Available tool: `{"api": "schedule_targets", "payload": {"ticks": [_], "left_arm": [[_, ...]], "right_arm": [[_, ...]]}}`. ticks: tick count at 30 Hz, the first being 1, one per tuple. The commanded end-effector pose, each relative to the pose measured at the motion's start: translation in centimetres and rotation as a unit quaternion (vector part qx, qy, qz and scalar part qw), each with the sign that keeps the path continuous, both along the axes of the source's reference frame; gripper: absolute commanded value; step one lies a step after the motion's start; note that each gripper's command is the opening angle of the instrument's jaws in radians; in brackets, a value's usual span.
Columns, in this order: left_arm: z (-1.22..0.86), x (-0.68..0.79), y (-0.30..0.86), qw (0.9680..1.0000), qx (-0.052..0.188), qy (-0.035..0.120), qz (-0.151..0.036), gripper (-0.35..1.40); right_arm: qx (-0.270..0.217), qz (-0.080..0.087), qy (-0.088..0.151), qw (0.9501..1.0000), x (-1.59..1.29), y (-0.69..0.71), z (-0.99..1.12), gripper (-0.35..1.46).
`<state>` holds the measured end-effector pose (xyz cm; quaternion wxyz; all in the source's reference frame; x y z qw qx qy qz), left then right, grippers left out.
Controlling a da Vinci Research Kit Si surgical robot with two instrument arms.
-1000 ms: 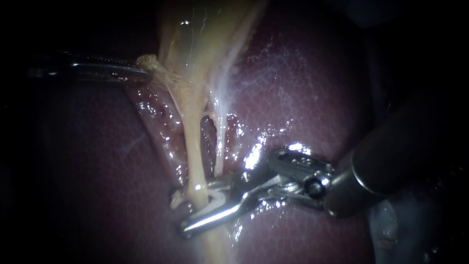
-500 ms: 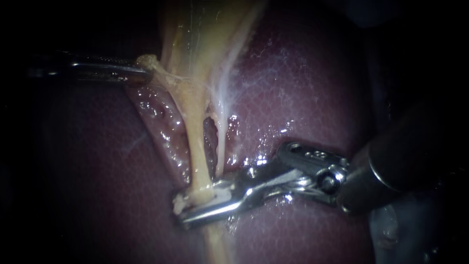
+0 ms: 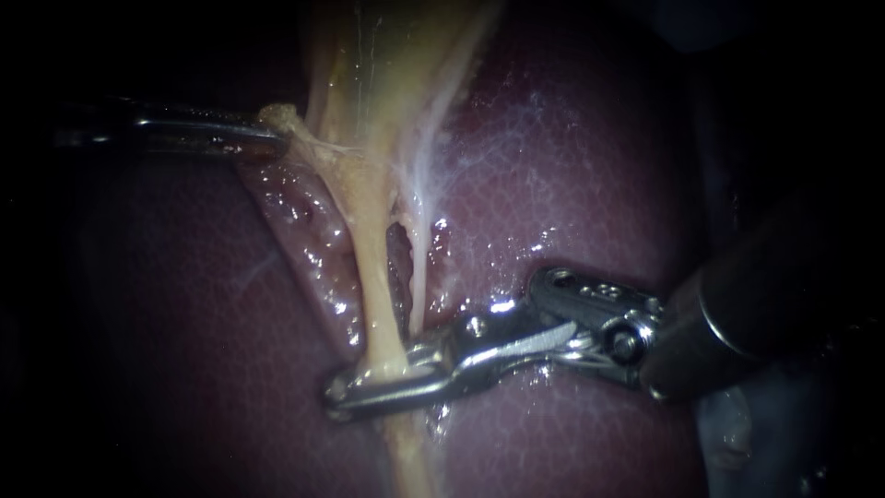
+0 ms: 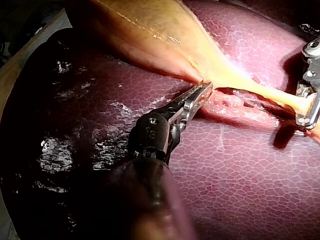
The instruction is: Clipping first clip left tube
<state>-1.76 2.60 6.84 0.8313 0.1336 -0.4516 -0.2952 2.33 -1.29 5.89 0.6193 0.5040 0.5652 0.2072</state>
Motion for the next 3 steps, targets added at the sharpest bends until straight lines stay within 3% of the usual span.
{"api": "schedule_targets", "payload": {"ticks": [1,3], "left_arm": [[0.0,0.0,0.0,1.0,0.0,0.0,0.0,-0.35],[0.0,0.0,0.0,1.0,0.0,0.0,0.0,-0.35]], "right_arm": [[0.0,0.0,0.0,1.0,0.0,0.01,0.01,-0.35],[0.0,0.0,0.0,1.0,-0.01,0.01,0.01,-0.35]]}}
